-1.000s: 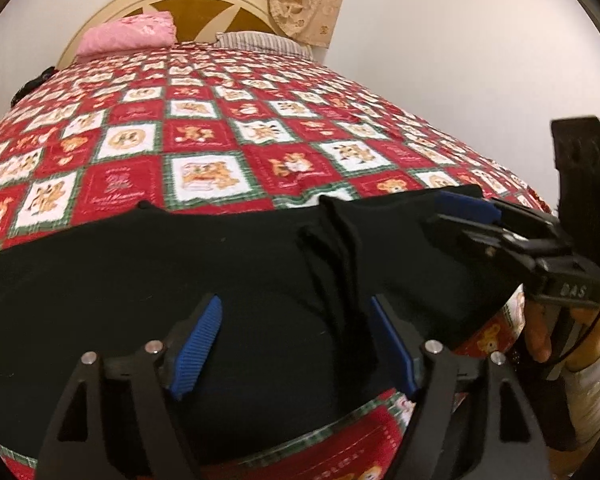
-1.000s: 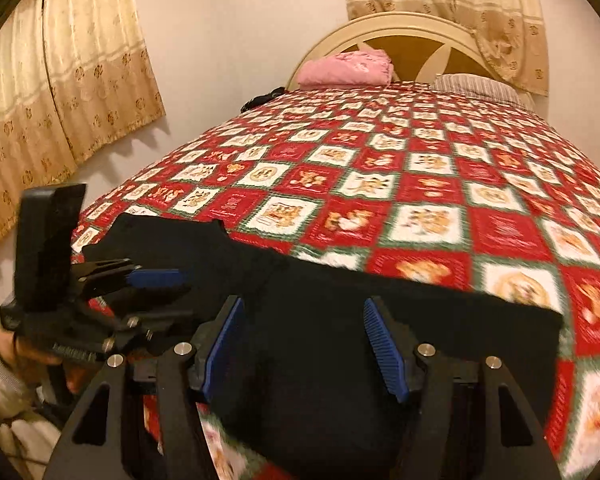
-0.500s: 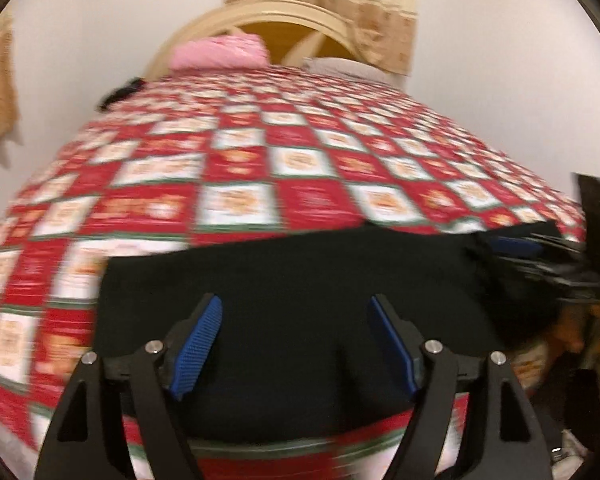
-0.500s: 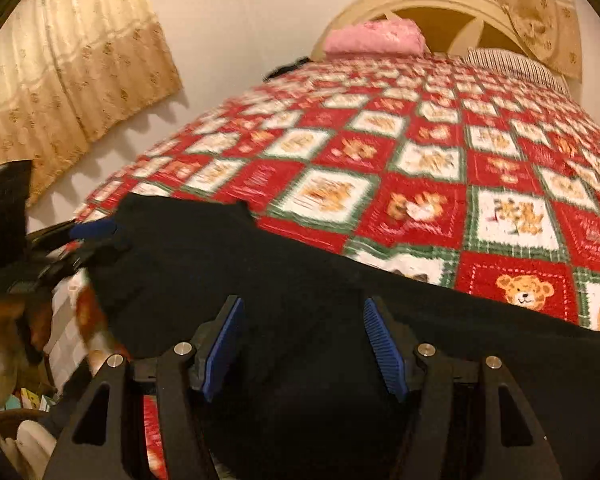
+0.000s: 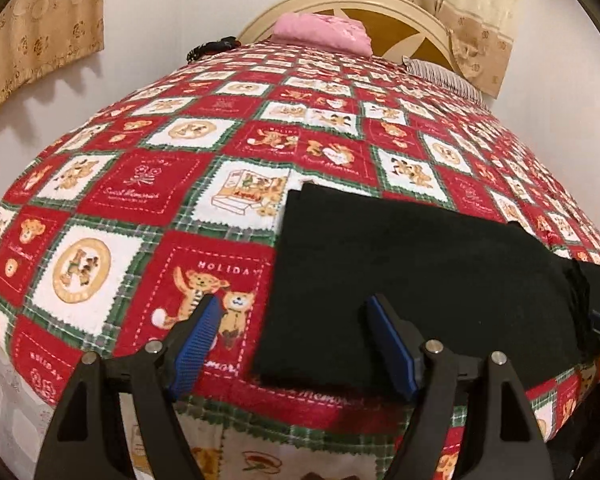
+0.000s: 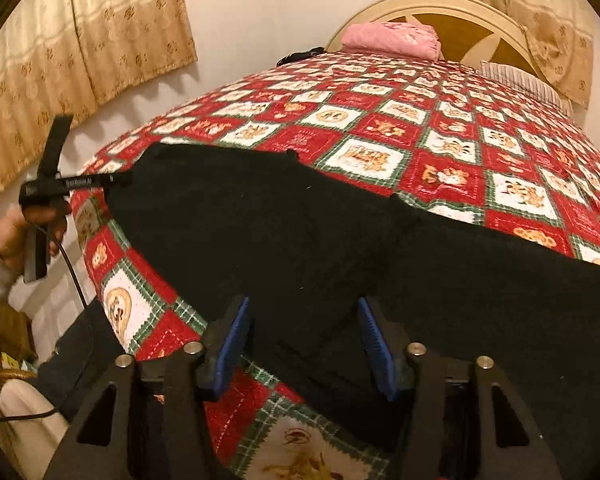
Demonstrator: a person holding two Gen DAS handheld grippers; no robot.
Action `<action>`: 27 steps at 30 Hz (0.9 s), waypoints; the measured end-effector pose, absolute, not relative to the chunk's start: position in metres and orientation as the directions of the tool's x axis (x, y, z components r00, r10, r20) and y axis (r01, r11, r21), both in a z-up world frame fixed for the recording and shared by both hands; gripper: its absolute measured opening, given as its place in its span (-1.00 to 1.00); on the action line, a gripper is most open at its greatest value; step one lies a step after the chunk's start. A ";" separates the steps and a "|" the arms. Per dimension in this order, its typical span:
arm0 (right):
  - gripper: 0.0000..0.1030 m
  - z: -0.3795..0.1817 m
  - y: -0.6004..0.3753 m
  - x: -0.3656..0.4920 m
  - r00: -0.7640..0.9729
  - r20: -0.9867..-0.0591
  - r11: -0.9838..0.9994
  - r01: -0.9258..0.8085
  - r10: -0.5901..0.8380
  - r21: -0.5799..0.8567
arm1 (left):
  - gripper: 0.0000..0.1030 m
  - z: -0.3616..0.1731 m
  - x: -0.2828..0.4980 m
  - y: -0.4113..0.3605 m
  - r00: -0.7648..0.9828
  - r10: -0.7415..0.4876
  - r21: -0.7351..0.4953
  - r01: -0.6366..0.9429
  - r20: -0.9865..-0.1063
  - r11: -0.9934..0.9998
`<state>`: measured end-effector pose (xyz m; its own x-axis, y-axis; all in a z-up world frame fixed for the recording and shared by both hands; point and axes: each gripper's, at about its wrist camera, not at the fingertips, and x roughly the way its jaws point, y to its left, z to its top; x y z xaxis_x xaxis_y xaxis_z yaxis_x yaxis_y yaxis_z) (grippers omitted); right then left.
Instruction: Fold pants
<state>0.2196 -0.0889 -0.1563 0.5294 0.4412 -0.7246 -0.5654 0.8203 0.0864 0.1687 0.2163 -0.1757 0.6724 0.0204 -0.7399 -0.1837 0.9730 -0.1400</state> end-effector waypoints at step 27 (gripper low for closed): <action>-0.19 -0.147 -0.083 0.188 0.583 -0.619 0.757 -0.653 0.525 0.027 | 0.35 -0.181 0.202 0.216 0.656 -0.056 -0.175 -0.118 -0.753 0.977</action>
